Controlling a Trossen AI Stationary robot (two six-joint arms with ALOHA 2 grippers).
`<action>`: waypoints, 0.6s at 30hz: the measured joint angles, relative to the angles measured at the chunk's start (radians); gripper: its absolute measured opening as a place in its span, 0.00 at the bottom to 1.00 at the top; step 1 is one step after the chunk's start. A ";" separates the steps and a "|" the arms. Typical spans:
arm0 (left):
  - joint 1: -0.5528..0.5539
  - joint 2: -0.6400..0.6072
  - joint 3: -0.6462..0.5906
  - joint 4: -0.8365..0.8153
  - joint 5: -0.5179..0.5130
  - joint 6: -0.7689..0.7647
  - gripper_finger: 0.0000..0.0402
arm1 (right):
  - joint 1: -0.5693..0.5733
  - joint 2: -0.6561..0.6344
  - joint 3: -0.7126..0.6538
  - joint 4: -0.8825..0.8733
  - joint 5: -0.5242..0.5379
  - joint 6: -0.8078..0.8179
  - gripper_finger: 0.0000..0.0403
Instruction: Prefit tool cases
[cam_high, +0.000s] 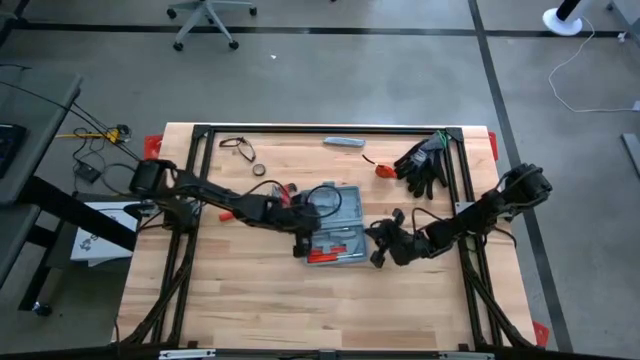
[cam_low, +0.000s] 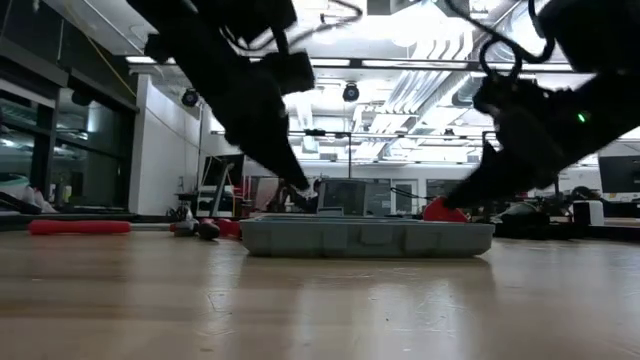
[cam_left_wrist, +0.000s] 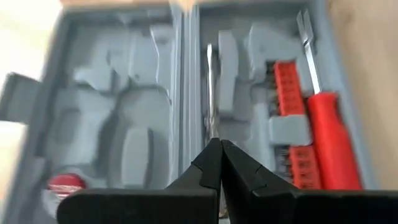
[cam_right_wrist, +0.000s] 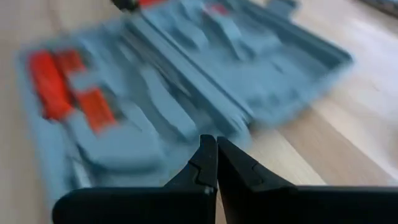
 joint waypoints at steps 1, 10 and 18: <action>-0.008 -0.017 0.000 0.004 -0.014 0.007 0.00 | -0.006 0.000 0.000 0.046 -0.014 -0.026 0.00; -0.065 -0.153 -0.144 0.153 -0.032 -0.009 0.00 | -0.139 0.008 0.103 0.110 -0.255 -0.227 0.00; -0.136 -0.248 -0.280 0.234 -0.140 -0.133 0.00 | -0.241 0.151 0.314 -0.102 -0.429 -0.319 0.00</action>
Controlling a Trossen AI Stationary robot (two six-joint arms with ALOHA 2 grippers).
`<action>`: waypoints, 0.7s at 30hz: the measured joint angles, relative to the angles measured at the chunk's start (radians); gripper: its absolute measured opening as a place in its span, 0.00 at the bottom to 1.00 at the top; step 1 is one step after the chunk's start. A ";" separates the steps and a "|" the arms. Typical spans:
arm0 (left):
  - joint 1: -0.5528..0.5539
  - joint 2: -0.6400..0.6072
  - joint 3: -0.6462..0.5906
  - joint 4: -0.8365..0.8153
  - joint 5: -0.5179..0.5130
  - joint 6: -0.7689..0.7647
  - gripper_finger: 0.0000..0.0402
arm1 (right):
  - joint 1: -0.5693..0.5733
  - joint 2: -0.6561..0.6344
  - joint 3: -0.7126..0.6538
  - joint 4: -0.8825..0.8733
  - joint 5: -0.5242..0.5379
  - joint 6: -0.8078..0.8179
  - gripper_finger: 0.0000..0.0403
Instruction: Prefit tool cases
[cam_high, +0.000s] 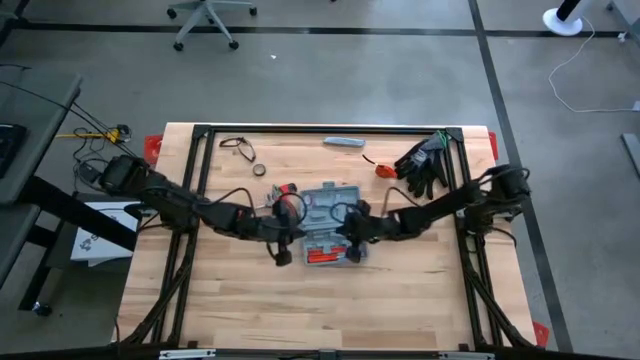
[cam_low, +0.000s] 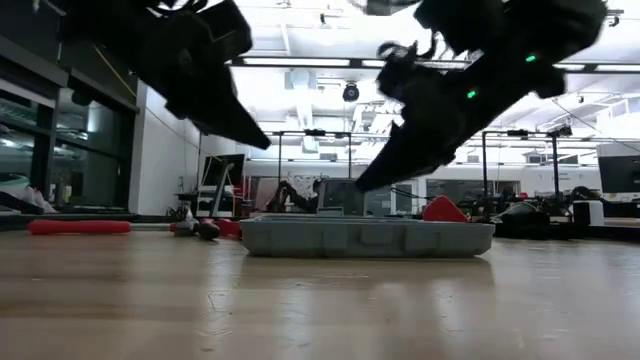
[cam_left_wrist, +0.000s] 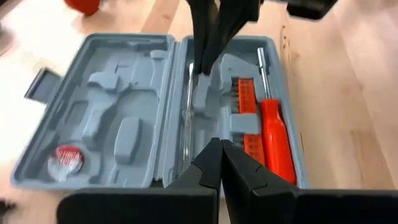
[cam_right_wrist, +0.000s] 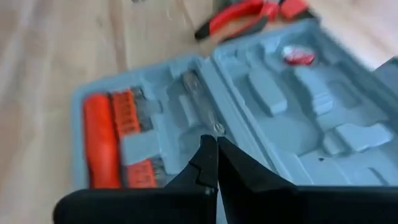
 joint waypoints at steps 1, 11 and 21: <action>-0.005 -0.002 -0.007 0.004 -0.012 -0.009 0.00 | -0.010 0.024 0.019 -0.018 -0.012 -0.006 0.00; -0.021 -0.002 -0.044 0.010 -0.073 -0.029 0.00 | -0.070 0.206 0.185 -0.096 -0.068 -0.010 0.00; -0.020 0.002 -0.044 0.009 -0.085 -0.029 0.00 | -0.071 0.225 0.218 -0.153 -0.091 -0.029 0.00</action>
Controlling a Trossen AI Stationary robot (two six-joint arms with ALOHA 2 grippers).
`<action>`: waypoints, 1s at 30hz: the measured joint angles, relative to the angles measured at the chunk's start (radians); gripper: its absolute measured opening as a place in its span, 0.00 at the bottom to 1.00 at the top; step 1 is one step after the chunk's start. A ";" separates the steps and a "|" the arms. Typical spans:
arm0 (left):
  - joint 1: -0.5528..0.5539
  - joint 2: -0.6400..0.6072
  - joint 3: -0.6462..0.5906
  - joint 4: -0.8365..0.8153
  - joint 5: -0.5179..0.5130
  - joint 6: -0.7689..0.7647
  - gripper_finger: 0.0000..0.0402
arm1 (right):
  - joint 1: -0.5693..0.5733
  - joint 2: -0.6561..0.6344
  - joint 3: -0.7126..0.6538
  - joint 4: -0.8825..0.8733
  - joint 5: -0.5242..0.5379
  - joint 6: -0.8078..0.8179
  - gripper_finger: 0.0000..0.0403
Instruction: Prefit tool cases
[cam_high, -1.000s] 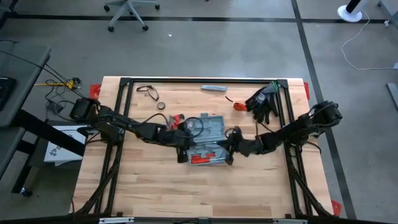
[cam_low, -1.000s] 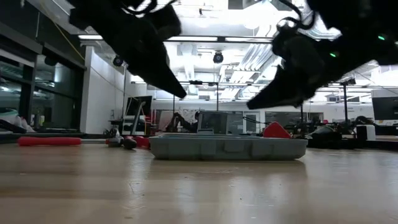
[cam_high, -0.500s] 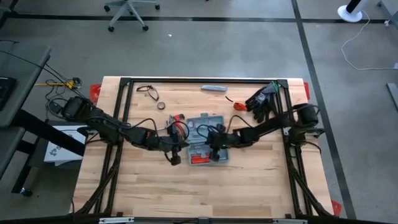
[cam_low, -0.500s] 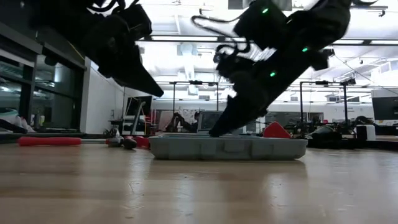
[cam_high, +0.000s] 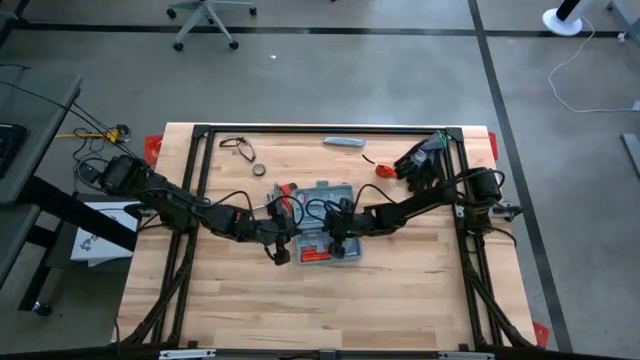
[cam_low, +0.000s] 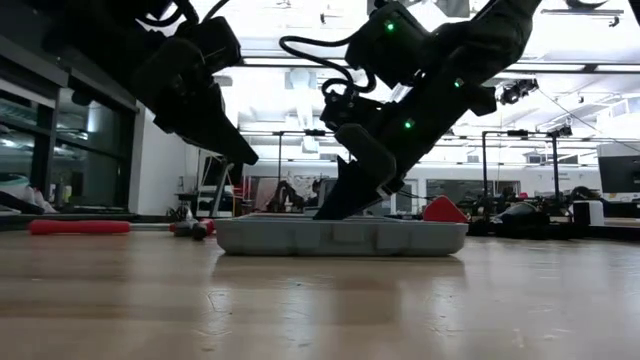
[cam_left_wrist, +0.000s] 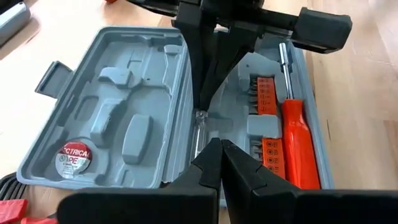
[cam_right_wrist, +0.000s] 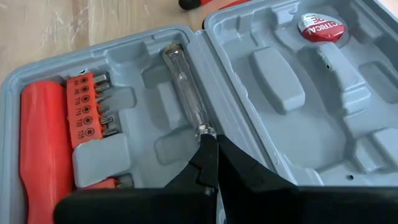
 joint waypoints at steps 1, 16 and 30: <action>0.000 0.000 0.000 0.000 -0.001 0.000 0.00 | 0.000 0.000 0.000 0.000 0.001 0.000 0.00; 0.015 0.049 0.000 0.048 0.012 -0.006 0.00 | 0.021 -0.023 -0.009 0.048 0.036 -0.041 0.00; 0.102 0.374 0.024 0.288 0.112 -0.097 0.00 | 0.020 -0.029 -0.016 0.031 0.039 -0.015 0.00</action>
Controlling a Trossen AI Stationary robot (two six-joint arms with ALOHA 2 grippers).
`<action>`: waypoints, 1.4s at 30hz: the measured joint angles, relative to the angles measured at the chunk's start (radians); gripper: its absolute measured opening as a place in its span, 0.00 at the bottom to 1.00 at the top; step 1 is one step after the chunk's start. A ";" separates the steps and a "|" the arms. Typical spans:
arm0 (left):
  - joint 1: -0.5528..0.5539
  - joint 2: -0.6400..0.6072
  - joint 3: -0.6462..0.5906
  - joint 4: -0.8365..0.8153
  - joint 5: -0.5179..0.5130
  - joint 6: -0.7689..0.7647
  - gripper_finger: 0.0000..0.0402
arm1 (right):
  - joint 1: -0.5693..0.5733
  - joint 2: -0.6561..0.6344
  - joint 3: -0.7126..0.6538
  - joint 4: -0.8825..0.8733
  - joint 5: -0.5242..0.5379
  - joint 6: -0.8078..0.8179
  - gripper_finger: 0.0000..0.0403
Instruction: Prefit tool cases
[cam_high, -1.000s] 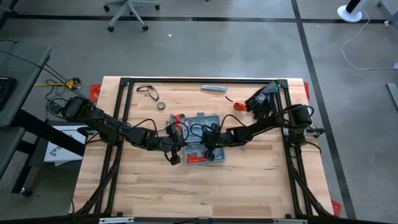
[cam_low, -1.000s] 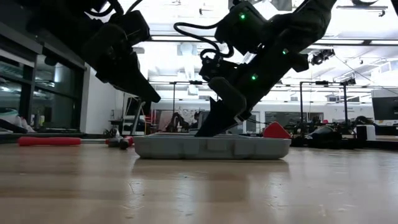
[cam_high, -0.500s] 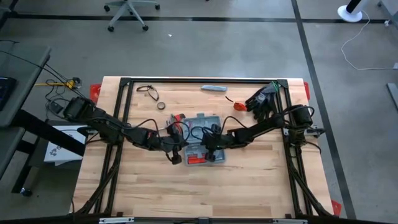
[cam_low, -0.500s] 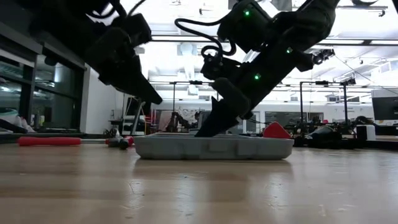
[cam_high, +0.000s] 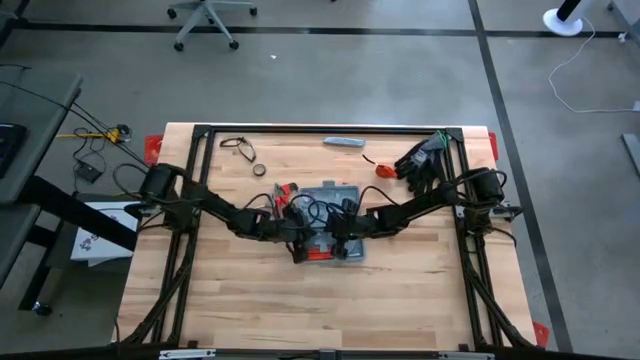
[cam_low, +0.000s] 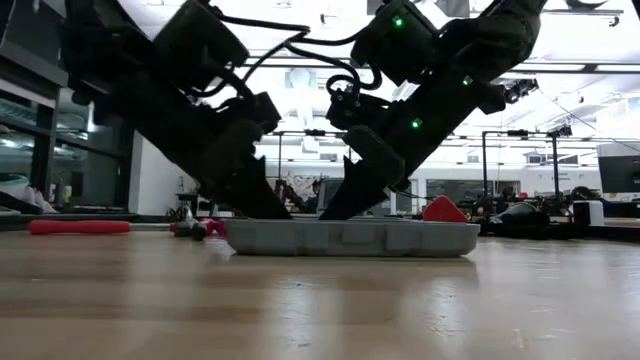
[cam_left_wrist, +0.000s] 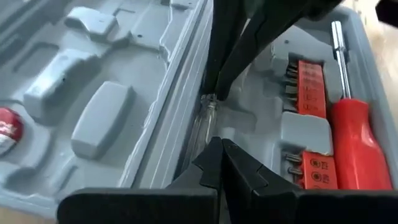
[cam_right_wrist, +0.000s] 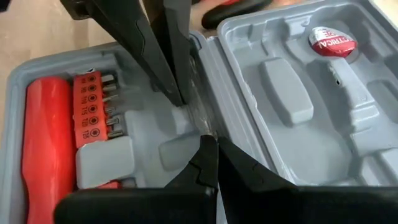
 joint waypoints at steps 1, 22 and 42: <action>0.001 0.008 0.001 0.004 0.006 -0.006 0.00 | 0.000 -0.001 0.000 -0.007 0.001 0.002 0.00; -0.001 -0.140 -0.007 0.005 -0.005 0.190 0.00 | 0.003 -0.005 0.001 -0.005 0.015 -0.007 0.00; 0.039 -0.068 -0.003 -0.034 0.030 0.133 0.00 | 0.013 -0.005 0.001 0.075 -0.004 -0.033 0.00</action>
